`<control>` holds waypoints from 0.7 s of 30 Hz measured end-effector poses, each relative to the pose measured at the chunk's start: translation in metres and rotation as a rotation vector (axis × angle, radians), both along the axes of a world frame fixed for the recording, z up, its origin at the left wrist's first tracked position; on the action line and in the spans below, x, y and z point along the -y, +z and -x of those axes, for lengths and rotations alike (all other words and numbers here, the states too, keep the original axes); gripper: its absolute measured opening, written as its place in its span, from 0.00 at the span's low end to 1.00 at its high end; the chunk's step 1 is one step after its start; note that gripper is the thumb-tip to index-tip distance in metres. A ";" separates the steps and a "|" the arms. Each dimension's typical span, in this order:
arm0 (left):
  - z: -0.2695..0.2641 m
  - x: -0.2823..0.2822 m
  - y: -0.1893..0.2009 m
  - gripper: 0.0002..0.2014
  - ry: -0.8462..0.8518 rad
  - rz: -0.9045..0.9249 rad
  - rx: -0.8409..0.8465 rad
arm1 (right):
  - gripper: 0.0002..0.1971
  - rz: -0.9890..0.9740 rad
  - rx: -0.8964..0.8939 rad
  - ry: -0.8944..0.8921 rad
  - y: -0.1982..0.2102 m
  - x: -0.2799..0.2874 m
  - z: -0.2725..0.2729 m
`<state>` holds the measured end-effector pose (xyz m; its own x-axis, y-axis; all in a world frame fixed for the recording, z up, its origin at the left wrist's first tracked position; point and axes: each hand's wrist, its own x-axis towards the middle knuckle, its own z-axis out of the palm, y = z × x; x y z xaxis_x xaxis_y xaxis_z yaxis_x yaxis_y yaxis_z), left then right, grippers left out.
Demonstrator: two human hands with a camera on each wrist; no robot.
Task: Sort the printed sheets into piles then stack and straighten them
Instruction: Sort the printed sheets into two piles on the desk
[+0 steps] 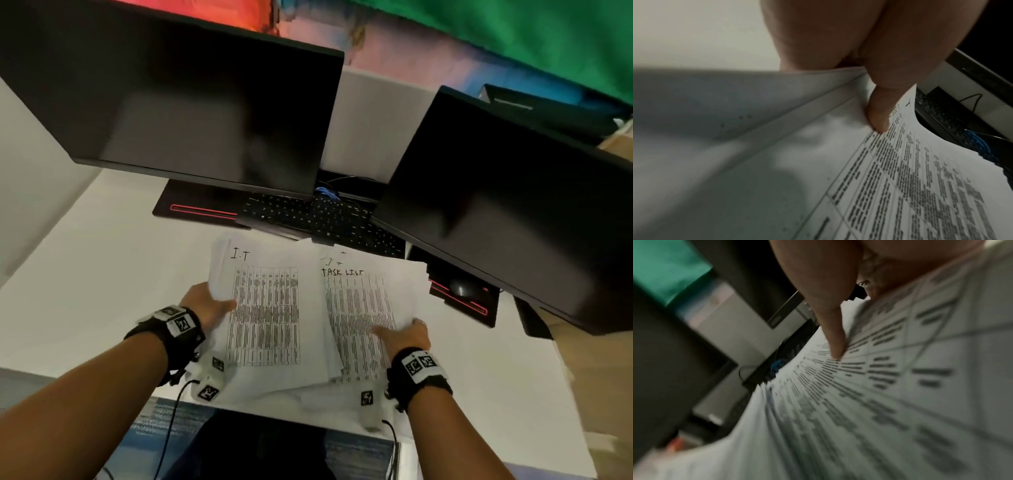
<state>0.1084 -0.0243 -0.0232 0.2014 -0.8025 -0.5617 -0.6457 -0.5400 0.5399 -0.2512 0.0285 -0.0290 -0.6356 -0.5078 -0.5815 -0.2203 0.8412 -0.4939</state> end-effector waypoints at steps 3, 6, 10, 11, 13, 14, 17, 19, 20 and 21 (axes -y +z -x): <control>-0.002 0.000 0.003 0.19 -0.015 0.049 -0.007 | 0.33 0.121 -0.055 0.058 0.014 0.001 -0.004; -0.008 0.002 0.006 0.21 -0.029 0.059 0.005 | 0.16 0.248 -0.127 0.198 0.055 0.007 -0.009; -0.014 0.001 0.008 0.21 -0.042 0.050 0.005 | 0.11 0.451 -0.264 0.394 0.123 0.021 -0.018; -0.014 0.000 0.008 0.21 -0.049 0.056 0.006 | 0.11 0.526 -0.288 0.416 0.143 0.023 -0.022; -0.014 -0.001 0.011 0.21 -0.055 0.053 -0.006 | 0.10 0.667 -0.256 0.415 0.183 0.026 -0.030; -0.014 -0.002 0.012 0.20 -0.061 0.055 -0.014 | 0.10 0.720 -0.194 0.398 0.200 0.027 -0.033; -0.016 -0.006 0.014 0.18 -0.051 0.057 -0.049 | 0.11 0.792 0.065 0.316 0.211 0.033 -0.043; -0.017 -0.008 0.016 0.18 -0.064 0.074 -0.074 | 0.13 0.704 0.194 0.263 0.187 0.039 -0.052; -0.016 -0.009 0.018 0.18 -0.059 0.066 -0.080 | 0.15 0.637 0.245 0.223 0.169 0.041 -0.058; -0.016 -0.009 0.020 0.19 -0.033 0.047 -0.106 | 0.18 0.581 0.288 0.174 0.147 0.045 -0.063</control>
